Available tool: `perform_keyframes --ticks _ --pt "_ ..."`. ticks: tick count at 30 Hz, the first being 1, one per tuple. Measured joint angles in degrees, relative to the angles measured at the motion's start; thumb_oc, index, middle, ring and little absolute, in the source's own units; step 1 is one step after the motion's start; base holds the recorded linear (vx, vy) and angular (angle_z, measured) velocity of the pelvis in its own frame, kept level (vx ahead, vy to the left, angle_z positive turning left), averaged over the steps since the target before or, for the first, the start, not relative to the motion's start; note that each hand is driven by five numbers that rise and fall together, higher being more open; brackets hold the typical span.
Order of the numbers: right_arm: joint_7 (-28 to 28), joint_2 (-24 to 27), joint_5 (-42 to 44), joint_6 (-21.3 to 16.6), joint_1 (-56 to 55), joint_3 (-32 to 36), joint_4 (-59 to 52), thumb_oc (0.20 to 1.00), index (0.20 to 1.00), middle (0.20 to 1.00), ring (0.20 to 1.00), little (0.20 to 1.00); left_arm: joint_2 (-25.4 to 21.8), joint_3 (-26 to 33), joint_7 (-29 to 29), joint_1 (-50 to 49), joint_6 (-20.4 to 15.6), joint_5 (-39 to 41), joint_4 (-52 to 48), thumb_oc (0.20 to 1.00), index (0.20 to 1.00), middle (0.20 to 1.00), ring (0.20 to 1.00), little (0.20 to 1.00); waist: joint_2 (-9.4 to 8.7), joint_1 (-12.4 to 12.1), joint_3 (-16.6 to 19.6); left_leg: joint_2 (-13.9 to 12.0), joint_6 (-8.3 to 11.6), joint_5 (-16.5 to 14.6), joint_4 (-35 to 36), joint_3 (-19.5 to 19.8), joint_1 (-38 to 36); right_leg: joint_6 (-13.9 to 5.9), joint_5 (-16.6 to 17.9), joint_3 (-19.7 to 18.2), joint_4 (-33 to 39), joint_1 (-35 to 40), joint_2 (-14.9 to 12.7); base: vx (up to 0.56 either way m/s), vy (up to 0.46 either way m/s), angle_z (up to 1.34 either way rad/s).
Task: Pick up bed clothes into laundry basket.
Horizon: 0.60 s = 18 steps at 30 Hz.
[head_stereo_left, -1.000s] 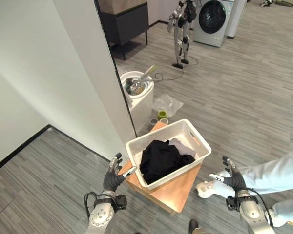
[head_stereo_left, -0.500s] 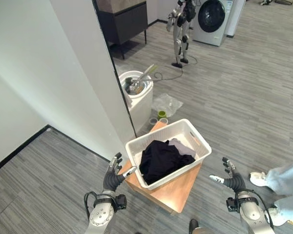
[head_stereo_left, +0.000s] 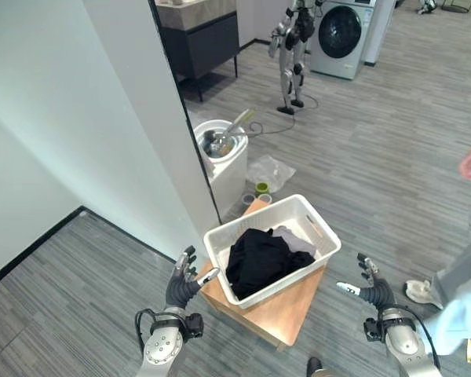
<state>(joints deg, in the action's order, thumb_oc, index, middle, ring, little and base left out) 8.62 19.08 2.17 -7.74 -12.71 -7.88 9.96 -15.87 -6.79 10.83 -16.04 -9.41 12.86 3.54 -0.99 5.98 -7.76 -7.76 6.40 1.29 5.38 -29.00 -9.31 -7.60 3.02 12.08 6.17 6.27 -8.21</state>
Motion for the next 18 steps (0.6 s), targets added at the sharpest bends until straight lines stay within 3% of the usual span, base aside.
perform_keyframes --ticks 18 --pt "0.2 0.0 -1.8 0.1 -0.1 0.1 0.0 1.0 1.0 1.0 1.0 1.0 0.0 0.0 0.0 0.0 0.0 0.0 0.0 1.0 1.0 1.0 1.0 1.0 -0.39 0.0 0.0 0.3 0.0 0.0 0.0 0.0 0.1 -0.09 0.1 0.0 -0.2 -0.1 -0.1 -0.02 0.024 0.0"
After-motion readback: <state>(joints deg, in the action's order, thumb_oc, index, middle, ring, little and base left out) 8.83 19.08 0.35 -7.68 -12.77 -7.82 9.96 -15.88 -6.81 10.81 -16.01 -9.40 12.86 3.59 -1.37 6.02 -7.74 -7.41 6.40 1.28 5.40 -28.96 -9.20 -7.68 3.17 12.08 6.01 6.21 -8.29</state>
